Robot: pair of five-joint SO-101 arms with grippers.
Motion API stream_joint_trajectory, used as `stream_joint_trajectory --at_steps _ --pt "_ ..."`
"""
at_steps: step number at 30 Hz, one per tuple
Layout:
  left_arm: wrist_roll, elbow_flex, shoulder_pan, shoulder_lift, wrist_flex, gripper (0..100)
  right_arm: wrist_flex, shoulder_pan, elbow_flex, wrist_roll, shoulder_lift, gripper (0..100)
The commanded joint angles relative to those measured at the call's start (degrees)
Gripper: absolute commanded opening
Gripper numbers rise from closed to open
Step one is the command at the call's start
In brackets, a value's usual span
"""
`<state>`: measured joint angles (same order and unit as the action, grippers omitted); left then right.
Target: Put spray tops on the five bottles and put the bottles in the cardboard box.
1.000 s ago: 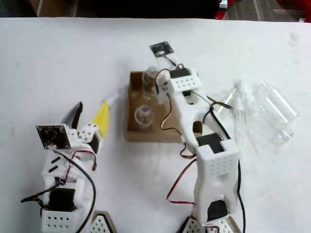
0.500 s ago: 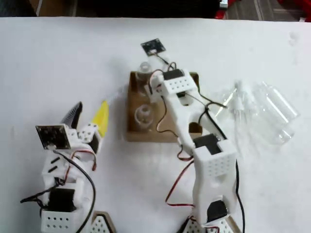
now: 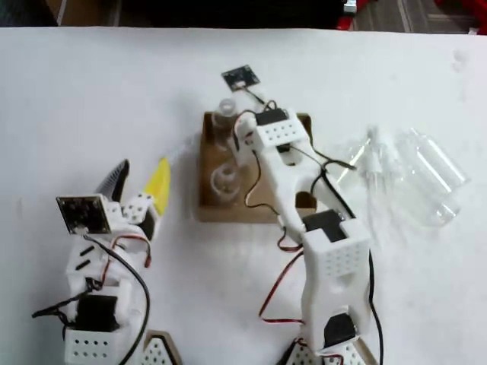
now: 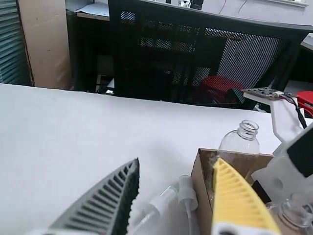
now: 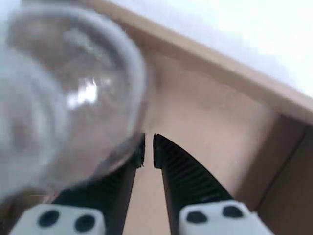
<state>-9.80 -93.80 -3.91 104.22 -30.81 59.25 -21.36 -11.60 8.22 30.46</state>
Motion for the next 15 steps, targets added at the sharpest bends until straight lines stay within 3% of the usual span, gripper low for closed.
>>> stream_joint_trajectory --at_steps 1,15 --pt "0.62 0.35 0.66 0.66 1.76 22 4.09 -0.75 -2.11 -0.09 -0.66 1.6" --pt "0.62 0.35 0.57 0.66 1.76 22 7.43 -4.62 -2.2 -0.62 -0.66 1.6"
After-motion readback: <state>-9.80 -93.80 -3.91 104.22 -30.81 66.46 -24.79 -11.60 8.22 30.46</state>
